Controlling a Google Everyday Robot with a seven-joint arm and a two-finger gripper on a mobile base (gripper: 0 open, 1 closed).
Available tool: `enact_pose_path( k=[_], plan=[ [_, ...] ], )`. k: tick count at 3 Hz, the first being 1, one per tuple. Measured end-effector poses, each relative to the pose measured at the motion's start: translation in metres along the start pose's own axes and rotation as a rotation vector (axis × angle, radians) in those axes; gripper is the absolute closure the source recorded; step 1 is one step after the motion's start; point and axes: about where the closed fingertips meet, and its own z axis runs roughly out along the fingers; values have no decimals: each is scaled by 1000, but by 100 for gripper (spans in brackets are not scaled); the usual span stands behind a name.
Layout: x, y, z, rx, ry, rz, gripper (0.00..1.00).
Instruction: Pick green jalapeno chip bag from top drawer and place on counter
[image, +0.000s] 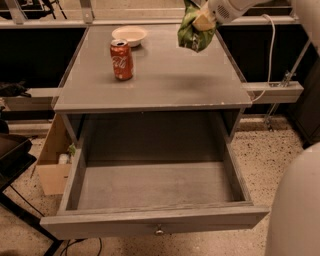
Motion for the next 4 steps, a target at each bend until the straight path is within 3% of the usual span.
enact_pose_path(
  k=[1, 3, 4],
  plan=[
    [59, 15, 48, -31, 54, 71, 100],
    [67, 19, 56, -38, 62, 78, 53],
    [67, 19, 56, -38, 62, 78, 23]
  ],
)
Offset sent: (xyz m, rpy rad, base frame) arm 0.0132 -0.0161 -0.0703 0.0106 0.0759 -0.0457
